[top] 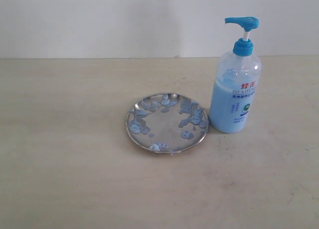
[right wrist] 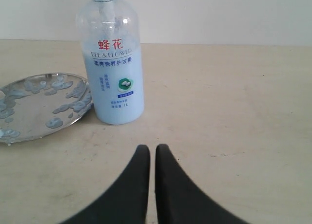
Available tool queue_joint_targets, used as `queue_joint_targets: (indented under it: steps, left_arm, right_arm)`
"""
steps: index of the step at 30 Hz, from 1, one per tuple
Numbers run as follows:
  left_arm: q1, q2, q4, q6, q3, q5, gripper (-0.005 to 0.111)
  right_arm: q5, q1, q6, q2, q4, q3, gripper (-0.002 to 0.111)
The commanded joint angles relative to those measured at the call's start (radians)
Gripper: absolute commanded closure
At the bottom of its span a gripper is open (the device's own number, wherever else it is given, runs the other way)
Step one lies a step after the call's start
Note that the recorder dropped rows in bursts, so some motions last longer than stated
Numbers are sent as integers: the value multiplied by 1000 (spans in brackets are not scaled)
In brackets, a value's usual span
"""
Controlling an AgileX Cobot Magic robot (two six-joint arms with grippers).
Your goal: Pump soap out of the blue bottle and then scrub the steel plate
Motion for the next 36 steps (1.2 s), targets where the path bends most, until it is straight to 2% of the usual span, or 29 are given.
queue_joint_targets:
  steps: [1, 3, 5, 8, 11, 14, 16, 19, 22, 24, 25, 36]
  left_arm:
    - [3, -1, 38, -463, 17, 1, 103]
    - [23, -3, 42, -789, 54, -6, 103]
    - [70, -10, 100, -948, 121, -34, 103]
    - [185, -40, 178, -970, 271, -142, 103]
    - [295, -113, 178, -981, 457, -340, 103]
    - [360, -212, 178, -1016, 619, -481, 103]
    - [392, -288, 178, -1035, 699, -501, 103]
    - [429, -394, 178, -1055, 738, -445, 103]
    - [458, -509, 178, -1055, 738, -157, 103]
    - [469, -518, 172, -1055, 738, 27, 103]
    - [478, -518, 177, -1055, 738, 71, 103]
    - [476, -518, 153, -1052, 738, 80, 103]
  right_arm:
    - [-6, -1, -4, -5, -1, 0, 107]
    - [-6, -1, -4, -5, -1, 0, 107]
    - [-6, -1, -4, -5, -1, 0, 107]
    - [-6, -1, -4, -5, -1, 0, 107]
    - [-6, -1, -4, -5, -1, 0, 107]
    - [-6, -1, -4, -5, -1, 0, 107]
    - [-6, -1, -4, -5, -1, 0, 107]
    - [-6, -1, -4, -5, -1, 0, 107]
    - [-6, -1, -4, -5, -1, 0, 107]
    - [-6, -1, -4, -5, -1, 0, 107]
    - [-6, -1, -4, -5, -1, 0, 107]
    - [-9, -1, -4, -5, -1, 0, 107]
